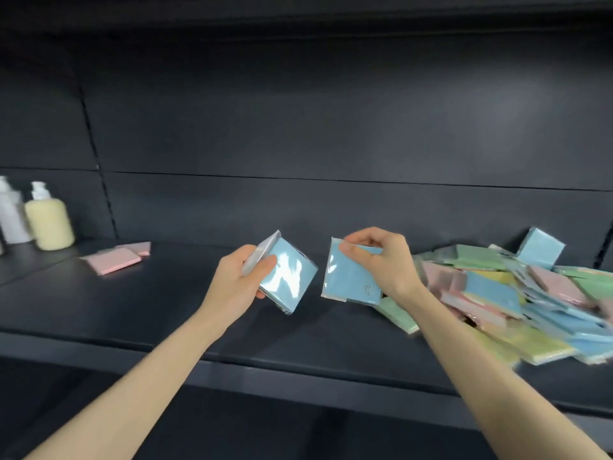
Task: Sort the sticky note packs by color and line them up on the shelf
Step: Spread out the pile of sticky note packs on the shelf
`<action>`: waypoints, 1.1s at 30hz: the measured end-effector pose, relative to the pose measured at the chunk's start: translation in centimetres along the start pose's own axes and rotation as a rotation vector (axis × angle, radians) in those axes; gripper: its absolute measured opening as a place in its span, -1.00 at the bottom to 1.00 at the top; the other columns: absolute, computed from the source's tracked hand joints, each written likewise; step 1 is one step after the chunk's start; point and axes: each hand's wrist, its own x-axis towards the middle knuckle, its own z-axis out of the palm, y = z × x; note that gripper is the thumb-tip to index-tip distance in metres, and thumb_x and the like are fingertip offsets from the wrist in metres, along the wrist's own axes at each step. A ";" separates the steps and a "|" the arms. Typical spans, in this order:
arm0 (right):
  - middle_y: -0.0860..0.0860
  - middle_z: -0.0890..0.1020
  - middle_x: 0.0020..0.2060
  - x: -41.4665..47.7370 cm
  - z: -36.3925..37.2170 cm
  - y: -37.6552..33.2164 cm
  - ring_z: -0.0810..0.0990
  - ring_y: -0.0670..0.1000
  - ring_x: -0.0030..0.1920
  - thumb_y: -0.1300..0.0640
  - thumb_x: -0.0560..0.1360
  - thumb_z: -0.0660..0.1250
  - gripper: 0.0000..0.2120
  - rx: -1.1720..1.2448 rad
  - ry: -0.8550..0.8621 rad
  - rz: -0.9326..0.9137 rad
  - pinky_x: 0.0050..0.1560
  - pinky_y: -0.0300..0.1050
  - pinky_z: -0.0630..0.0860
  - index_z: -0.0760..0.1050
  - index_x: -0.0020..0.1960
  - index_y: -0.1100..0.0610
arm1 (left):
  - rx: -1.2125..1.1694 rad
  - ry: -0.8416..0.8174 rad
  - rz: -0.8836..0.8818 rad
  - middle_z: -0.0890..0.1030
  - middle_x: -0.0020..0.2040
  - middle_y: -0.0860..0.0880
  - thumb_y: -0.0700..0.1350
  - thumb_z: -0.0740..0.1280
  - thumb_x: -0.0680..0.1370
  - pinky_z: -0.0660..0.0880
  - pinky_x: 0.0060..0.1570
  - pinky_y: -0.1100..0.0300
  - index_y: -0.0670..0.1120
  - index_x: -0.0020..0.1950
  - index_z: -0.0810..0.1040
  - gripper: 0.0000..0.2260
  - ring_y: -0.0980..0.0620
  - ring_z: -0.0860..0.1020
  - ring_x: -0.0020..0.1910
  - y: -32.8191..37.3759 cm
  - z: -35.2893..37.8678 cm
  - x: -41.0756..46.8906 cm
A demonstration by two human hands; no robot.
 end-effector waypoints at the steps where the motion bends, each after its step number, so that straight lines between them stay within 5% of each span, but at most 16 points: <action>1: -0.09 0.62 -0.18 0.0 1.6 -0.3 0.58 -0.06 -0.18 0.05 0.44 0.44 -0.90 0.002 -0.006 0.004 -0.20 -0.23 0.45 0.59 -0.10 0.07 | 0.004 0.004 -0.007 0.55 -0.20 -0.01 -0.14 0.30 0.56 0.47 -0.36 0.26 -0.23 0.00 0.53 -0.85 0.08 0.50 -0.26 -0.7 -1.4 0.1; 14: -0.11 0.61 -0.14 5.4 14.1 -1.8 0.55 -0.16 -0.15 0.06 0.47 0.41 -0.91 -0.087 -0.089 -0.024 -0.32 -0.52 0.38 0.57 -0.11 0.07 | 0.092 0.031 -0.065 0.59 -0.13 -0.06 -0.13 0.27 0.57 0.48 -0.28 0.19 -0.17 0.02 0.53 -0.87 0.05 0.52 -0.22 -7.1 -12.2 7.1; 25: -0.15 0.60 -0.14 13.4 20.1 1.7 0.54 -0.18 -0.07 0.08 0.47 0.41 -0.93 -0.123 -0.164 -0.039 -0.17 -0.43 0.38 0.56 -0.12 0.07 | 0.236 0.002 -0.114 0.52 -0.22 -0.06 -0.13 0.26 0.58 0.50 -0.24 0.08 -0.15 -0.12 0.48 -0.88 -0.03 0.48 -0.25 -13.4 -15.9 16.0; 33: -0.13 0.60 -0.16 16.5 22.1 3.5 0.53 -0.26 -0.11 0.11 0.46 0.42 -0.93 -0.198 -0.105 0.018 -0.20 -0.57 0.36 0.57 -0.12 0.10 | 0.394 -0.106 -0.116 0.51 -0.23 -0.06 -0.16 0.24 0.59 0.41 -0.38 0.24 -0.14 -0.05 0.48 -0.93 0.00 0.49 -0.32 -16.9 -17.7 21.5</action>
